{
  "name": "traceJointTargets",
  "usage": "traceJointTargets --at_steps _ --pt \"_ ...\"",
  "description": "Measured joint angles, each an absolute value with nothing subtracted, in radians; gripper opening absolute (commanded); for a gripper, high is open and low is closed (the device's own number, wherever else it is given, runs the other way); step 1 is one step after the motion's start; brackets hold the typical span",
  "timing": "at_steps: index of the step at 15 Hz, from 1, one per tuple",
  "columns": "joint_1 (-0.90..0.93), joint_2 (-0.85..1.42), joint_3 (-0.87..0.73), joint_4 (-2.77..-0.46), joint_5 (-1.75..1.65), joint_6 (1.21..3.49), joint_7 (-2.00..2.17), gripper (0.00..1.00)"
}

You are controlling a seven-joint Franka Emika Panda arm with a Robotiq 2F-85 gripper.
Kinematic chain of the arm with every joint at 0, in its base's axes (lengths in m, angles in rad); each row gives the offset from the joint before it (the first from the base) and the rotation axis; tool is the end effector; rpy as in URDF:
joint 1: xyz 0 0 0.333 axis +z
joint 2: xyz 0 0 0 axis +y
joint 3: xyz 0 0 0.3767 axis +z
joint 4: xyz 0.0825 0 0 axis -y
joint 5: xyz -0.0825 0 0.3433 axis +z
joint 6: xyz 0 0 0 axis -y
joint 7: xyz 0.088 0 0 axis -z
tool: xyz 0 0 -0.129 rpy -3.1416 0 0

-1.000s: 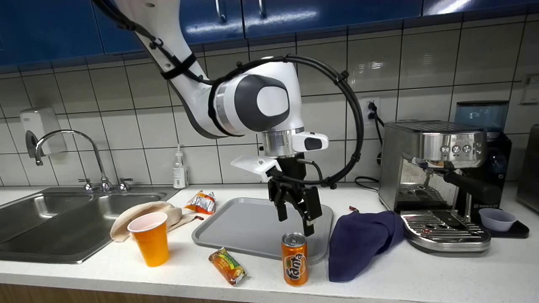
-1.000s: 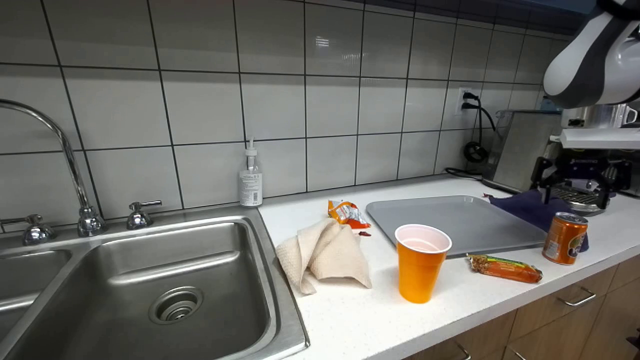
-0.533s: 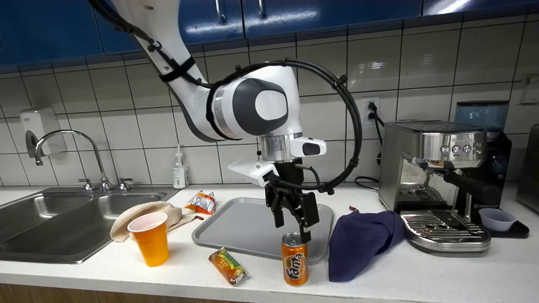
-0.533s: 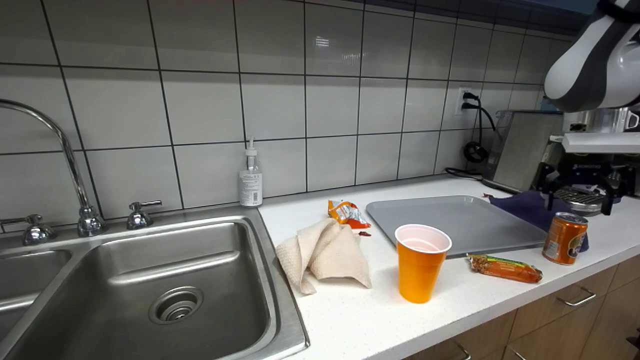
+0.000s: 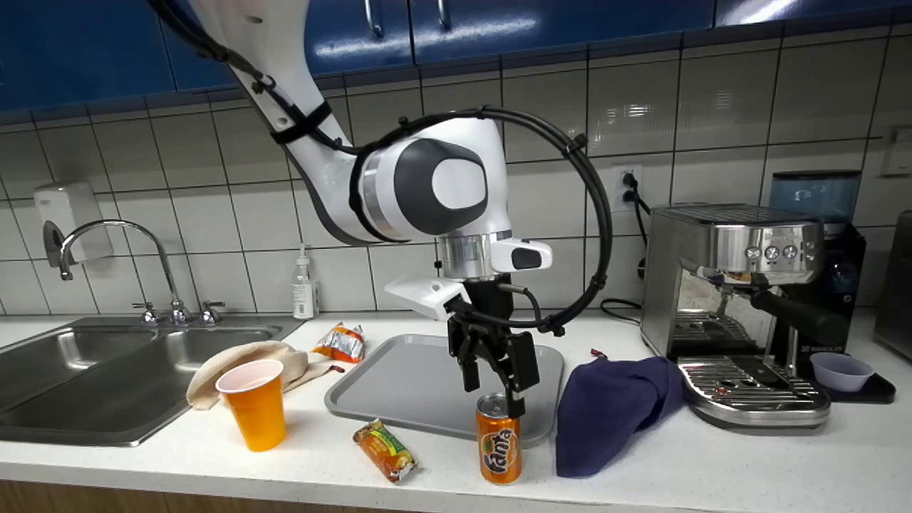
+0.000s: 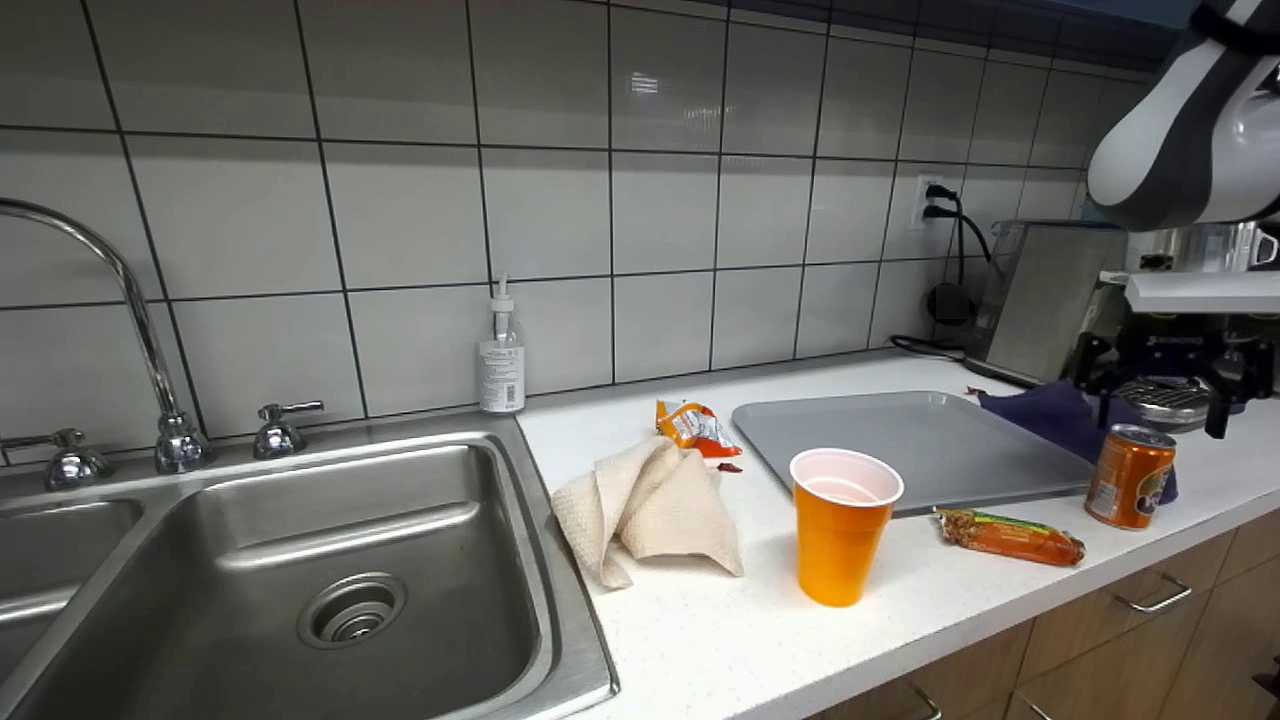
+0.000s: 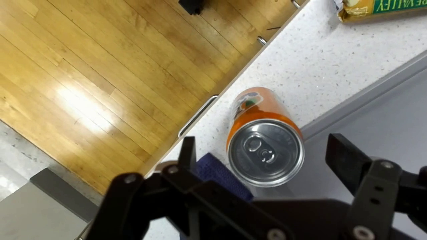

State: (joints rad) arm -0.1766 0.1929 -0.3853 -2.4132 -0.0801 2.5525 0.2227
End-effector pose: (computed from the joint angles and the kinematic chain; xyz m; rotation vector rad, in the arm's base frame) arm 0.4075 -0.2550 0.3069 2.8433 -1.0573 -0.0921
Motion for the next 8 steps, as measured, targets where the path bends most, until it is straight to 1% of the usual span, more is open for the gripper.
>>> traceJointTargets --at_steps 8 --pt "-0.177 0.226 -0.385 -2.409 -0.079 2.554 0.223 1.0"
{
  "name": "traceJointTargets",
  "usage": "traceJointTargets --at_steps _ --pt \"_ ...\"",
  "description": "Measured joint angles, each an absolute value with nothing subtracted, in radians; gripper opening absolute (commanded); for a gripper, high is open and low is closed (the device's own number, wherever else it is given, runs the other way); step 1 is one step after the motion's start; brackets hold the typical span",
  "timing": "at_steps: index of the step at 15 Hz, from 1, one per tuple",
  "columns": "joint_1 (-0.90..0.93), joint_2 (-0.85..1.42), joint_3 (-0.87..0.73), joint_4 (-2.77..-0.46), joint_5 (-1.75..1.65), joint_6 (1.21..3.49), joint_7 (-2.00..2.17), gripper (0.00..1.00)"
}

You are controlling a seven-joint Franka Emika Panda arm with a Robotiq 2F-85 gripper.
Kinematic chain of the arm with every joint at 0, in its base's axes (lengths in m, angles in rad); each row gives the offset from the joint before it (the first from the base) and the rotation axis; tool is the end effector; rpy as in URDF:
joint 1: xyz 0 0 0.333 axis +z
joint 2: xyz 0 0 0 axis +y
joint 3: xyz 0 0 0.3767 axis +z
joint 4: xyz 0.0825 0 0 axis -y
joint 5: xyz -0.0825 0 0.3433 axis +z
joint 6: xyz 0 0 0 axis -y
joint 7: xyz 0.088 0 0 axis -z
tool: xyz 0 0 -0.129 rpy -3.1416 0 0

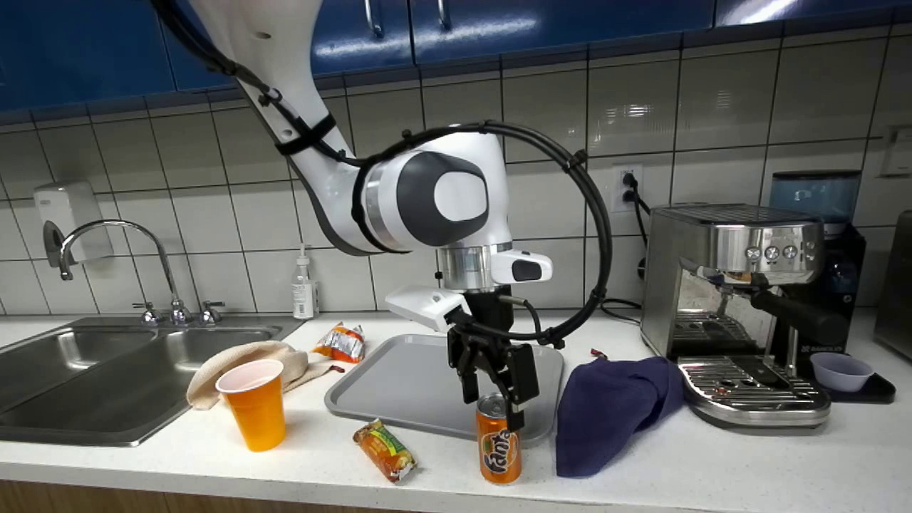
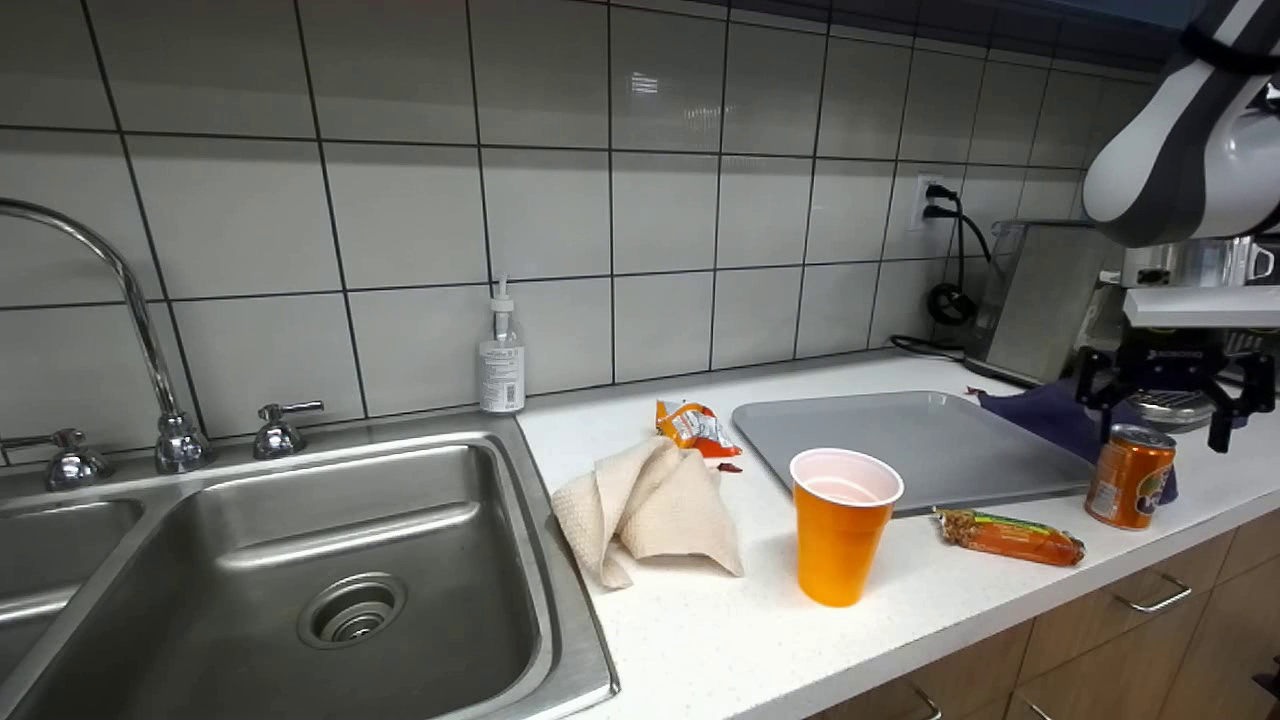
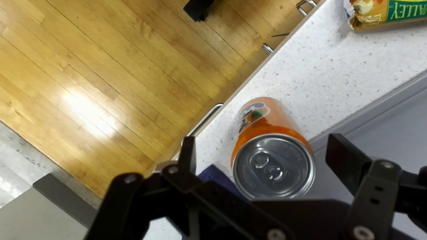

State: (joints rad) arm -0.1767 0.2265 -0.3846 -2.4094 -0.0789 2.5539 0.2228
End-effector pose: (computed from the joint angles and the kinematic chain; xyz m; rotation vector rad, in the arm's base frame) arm 0.4080 -0.2553 0.2933 2.8367 -1.0529 -0.1340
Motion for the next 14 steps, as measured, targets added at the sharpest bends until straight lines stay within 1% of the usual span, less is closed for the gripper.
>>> traceJointTargets --at_steps 11,12,13,14 --pt "-0.177 0.285 -0.374 -2.36 -0.077 2.554 0.224 1.0" --pt "-0.177 0.289 -0.374 -2.355 -0.077 2.554 0.224 0.75" --pt "-0.177 0.294 -0.373 -2.352 -0.077 2.554 0.224 0.72" --pt "-0.177 0.297 -0.372 -2.348 -0.077 2.554 0.224 0.66"
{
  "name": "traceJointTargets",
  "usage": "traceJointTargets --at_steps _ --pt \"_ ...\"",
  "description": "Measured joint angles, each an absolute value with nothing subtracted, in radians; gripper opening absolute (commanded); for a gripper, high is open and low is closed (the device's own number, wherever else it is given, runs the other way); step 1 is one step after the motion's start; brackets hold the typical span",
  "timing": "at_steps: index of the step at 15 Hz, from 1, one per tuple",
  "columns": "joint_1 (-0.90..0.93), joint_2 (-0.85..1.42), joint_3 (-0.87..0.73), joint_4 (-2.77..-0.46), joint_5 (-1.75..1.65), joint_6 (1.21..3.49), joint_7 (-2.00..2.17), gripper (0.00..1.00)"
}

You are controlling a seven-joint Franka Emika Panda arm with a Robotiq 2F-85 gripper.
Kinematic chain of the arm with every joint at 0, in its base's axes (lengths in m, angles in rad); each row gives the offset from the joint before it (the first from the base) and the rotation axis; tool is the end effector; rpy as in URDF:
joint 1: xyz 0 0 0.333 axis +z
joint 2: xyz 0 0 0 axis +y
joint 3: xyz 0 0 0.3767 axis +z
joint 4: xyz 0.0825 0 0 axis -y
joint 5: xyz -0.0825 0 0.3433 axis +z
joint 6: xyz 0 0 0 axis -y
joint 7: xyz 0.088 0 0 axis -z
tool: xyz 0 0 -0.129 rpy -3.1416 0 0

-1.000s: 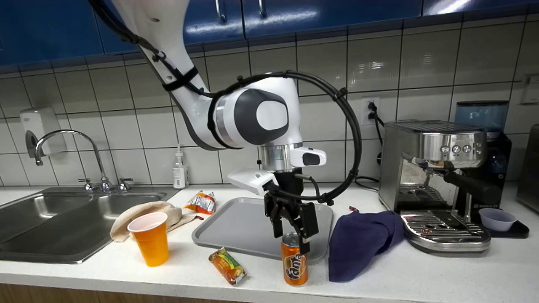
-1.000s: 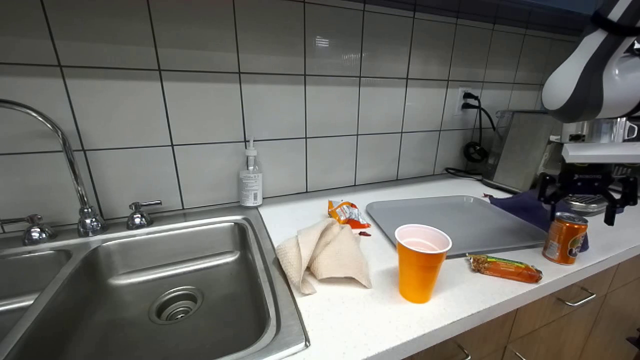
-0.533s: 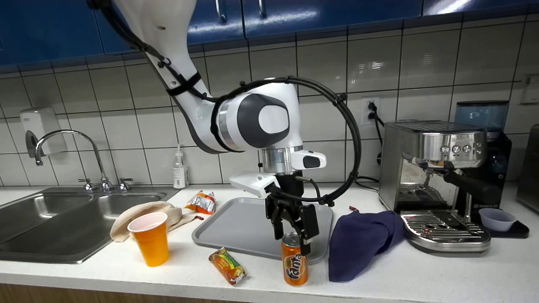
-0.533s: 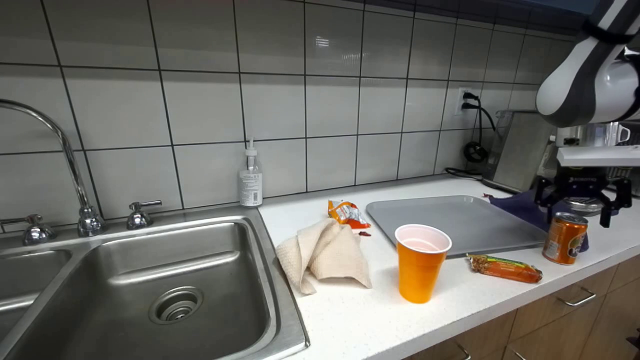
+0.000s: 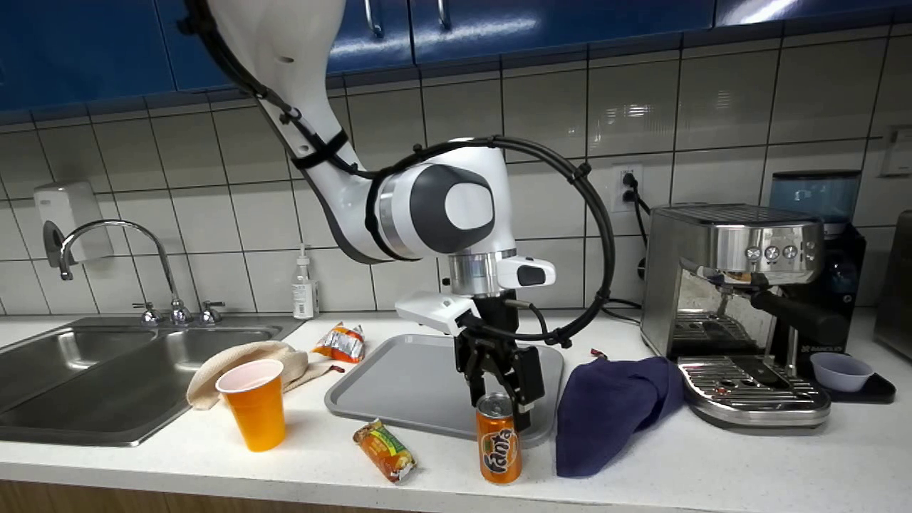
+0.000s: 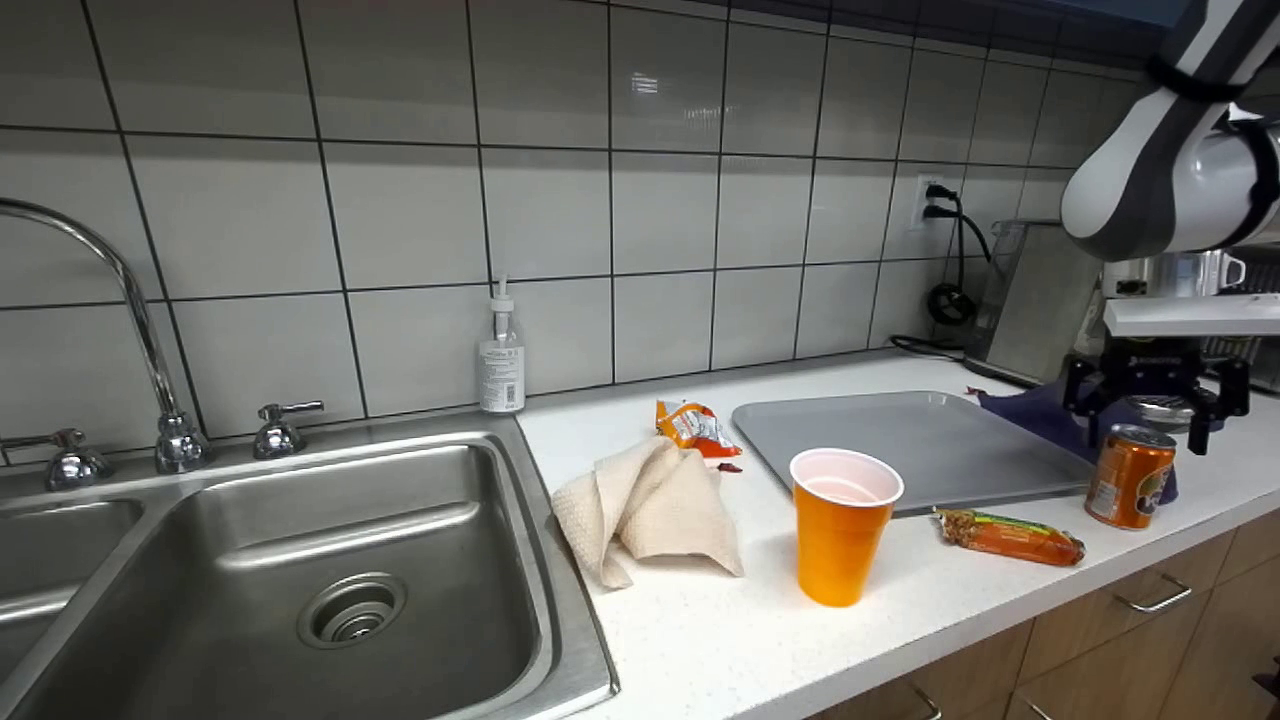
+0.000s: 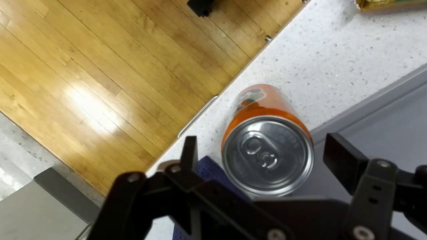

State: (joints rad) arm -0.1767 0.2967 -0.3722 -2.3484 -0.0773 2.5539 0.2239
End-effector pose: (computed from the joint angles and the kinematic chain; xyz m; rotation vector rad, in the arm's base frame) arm 0.4294 -0.2603 0.2800 2.8245 -1.0243 -0.1463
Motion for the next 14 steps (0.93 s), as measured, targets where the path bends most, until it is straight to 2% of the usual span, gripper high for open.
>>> traceJointTargets --at_steps 3,4,14 --pt "-0.177 0.304 -0.369 -2.342 -0.077 2.554 0.224 0.42" --pt "-0.177 0.305 -0.368 -2.34 -0.077 2.554 0.224 0.4" --pt "-0.177 0.299 -0.354 -2.331 -0.065 2.554 0.224 0.4"
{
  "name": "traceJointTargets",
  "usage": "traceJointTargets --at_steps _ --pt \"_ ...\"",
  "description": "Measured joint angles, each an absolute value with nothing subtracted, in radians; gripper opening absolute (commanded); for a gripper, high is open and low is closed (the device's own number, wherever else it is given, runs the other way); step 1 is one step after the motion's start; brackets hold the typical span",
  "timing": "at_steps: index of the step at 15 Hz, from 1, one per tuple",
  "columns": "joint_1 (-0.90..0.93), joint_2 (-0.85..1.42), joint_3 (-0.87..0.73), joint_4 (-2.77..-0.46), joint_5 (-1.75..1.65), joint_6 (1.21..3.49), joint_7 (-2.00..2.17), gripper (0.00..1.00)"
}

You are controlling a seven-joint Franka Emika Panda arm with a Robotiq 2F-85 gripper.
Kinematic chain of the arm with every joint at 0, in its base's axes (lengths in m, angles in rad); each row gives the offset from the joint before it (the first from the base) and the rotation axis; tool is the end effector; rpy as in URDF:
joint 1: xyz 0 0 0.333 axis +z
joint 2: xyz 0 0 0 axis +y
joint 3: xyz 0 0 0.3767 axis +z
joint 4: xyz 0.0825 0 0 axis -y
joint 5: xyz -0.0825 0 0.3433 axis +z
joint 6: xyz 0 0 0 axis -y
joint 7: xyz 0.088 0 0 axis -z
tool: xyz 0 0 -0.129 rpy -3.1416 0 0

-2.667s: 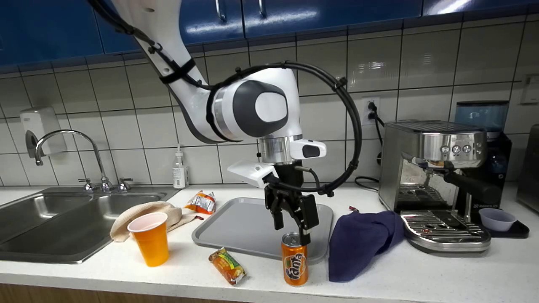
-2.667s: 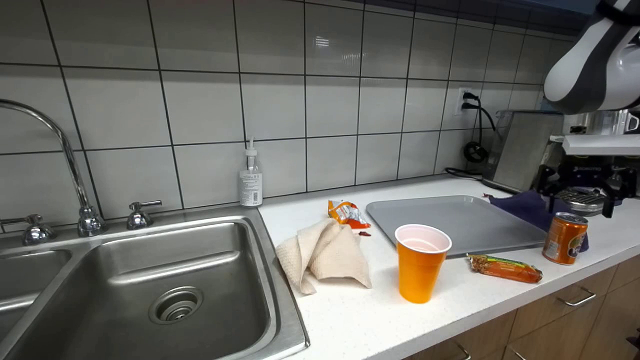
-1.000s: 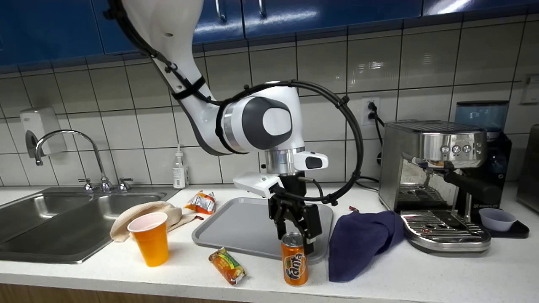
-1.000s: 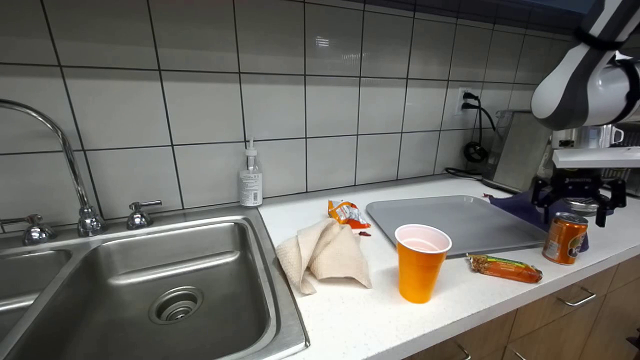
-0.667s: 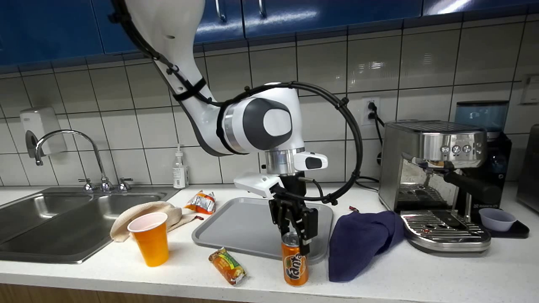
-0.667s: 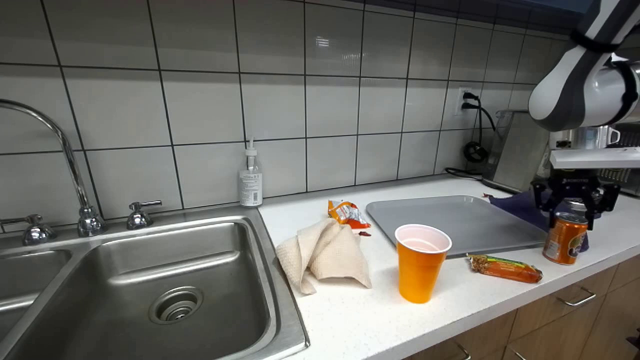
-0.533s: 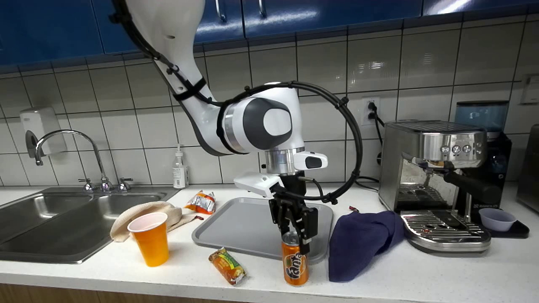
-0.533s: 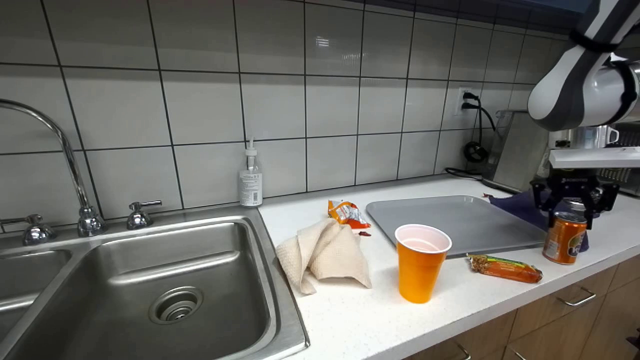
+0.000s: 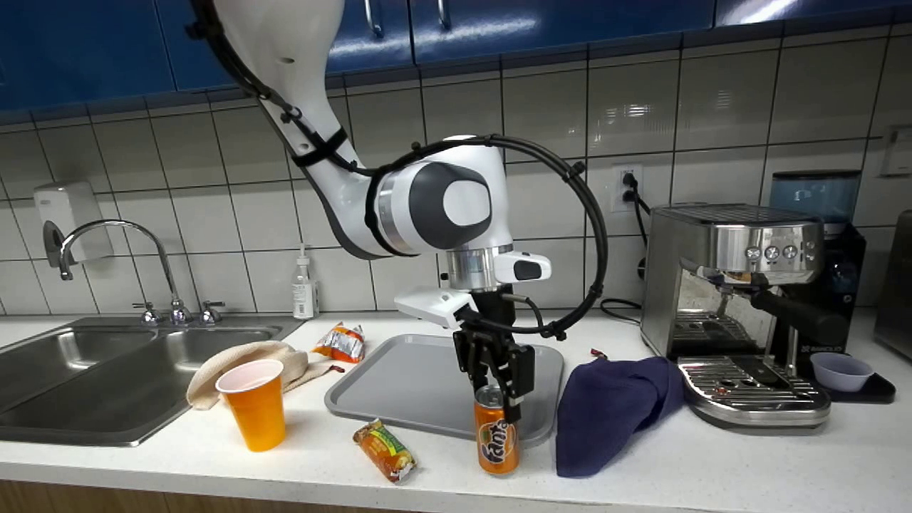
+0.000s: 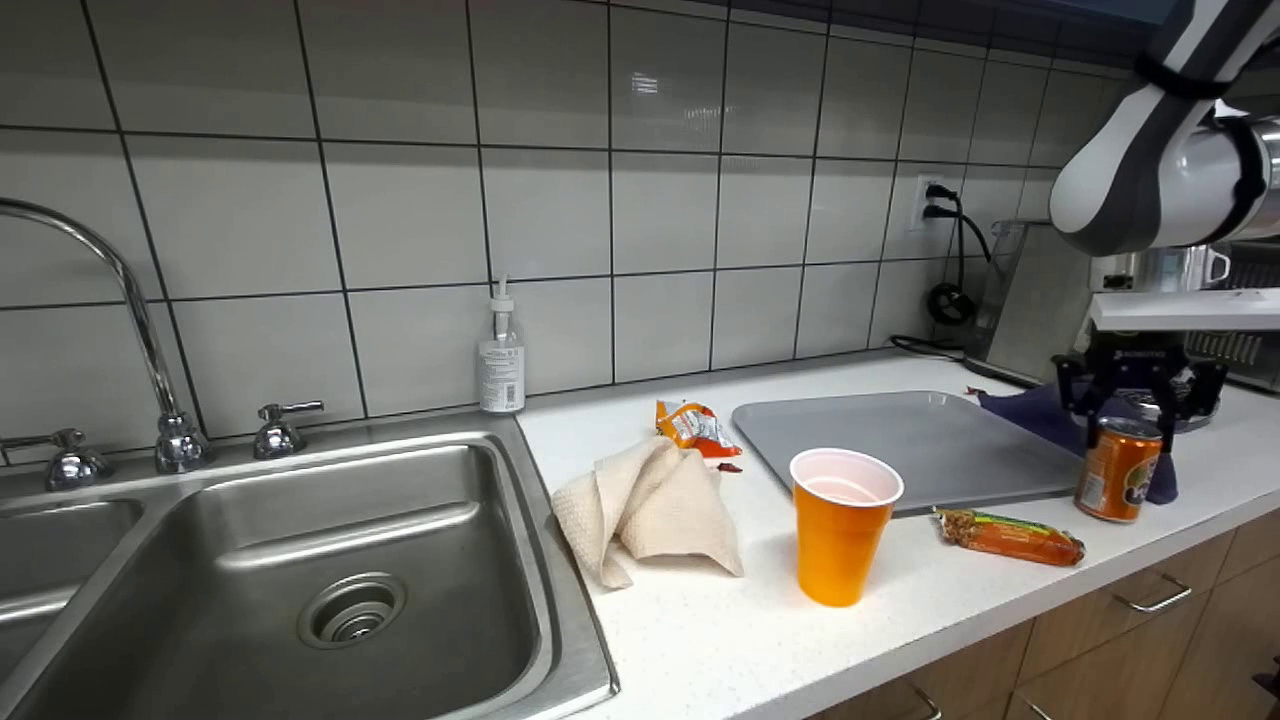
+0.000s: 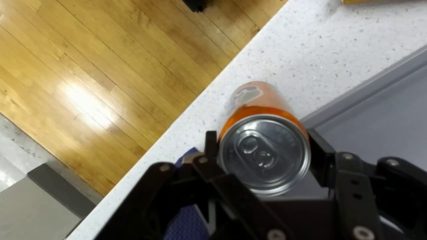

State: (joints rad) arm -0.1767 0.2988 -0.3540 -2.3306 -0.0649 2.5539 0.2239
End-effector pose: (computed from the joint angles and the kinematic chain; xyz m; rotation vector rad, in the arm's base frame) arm 0.4401 -0.2555 0.2838 2.8364 -1.0161 -0.1207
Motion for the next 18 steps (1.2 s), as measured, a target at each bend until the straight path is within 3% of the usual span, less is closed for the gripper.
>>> traceJointTargets --at_steps 18 --pt "-0.177 0.204 -0.308 -2.295 -0.044 2.555 0.221 0.4"
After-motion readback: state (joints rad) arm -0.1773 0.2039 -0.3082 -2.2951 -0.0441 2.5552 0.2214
